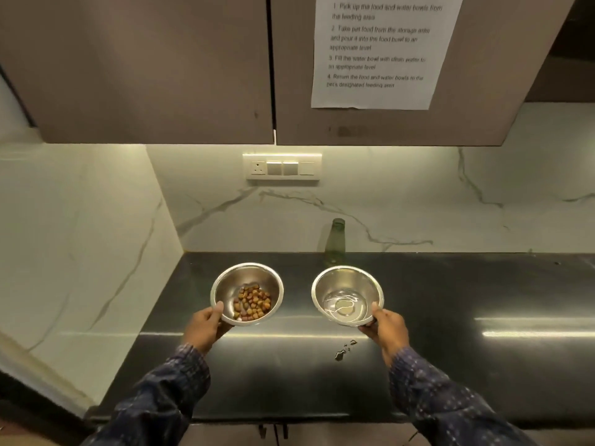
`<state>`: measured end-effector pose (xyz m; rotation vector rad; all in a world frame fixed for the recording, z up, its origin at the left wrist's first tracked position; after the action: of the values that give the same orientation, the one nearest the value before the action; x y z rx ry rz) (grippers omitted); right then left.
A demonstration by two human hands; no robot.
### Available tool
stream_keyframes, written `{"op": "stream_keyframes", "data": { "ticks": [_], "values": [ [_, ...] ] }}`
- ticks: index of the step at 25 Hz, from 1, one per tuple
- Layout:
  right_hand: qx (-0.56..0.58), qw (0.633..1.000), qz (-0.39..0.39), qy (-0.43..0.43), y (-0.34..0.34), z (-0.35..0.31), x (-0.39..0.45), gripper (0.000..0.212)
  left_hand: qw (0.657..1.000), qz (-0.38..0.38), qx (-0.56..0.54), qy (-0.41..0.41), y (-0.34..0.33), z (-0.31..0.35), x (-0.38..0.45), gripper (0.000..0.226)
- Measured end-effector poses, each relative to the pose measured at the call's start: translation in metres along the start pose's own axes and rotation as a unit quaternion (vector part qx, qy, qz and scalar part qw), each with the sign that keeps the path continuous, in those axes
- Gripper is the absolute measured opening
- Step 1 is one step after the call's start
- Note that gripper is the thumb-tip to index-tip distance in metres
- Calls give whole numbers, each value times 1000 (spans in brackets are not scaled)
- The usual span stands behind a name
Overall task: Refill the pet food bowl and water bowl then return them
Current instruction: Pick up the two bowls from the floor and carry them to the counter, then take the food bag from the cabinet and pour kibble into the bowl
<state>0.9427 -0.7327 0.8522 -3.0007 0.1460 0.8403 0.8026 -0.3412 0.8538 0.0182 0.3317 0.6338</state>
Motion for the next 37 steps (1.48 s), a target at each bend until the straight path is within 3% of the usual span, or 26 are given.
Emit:
{"op": "stream_keyframes", "data": {
  "ticks": [8, 22, 26, 29, 30, 32, 34, 37],
  "values": [
    [-66, 995, 57, -39, -56, 60, 74, 26, 997, -20, 47, 54, -40, -78, 94, 42],
    [-71, 990, 89, -82, -75, 93, 124, 27, 995, -13, 27, 98, -69, -102, 127, 34],
    [-120, 982, 104, -98, -72, 90, 126, 38, 993, -3, -20, 114, -71, -105, 127, 33],
    [-221, 949, 186, -129, -65, 73, 112, 59, 993, 0, -9, 113, -73, -102, 128, 38],
    [-256, 934, 216, -123, -62, 65, 104, 56, 994, 8, 11, 109, -71, -97, 123, 42],
    [-283, 926, 243, -68, -65, 42, 90, 37, 989, 70, 107, 72, -63, -85, 117, 50],
    [-253, 946, 201, 18, -81, 10, 77, 27, 973, 160, 167, -15, -54, -59, 106, 42],
    [-7, 992, 83, 93, -117, -53, 52, 46, 944, 176, 191, -201, -69, 8, 89, 19]
  ]
}}
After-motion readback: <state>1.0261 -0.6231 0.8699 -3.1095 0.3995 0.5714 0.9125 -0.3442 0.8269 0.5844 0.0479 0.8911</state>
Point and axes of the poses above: each hand's wrist, its own x-axis towards the middle knuckle, its own y-axis out of the back of the hand, z = x × y, the point moved 3 cm from there along x, towards the middle knuckle, and after that the axes turned 5 degrees about -y, right-handed, at the moved point
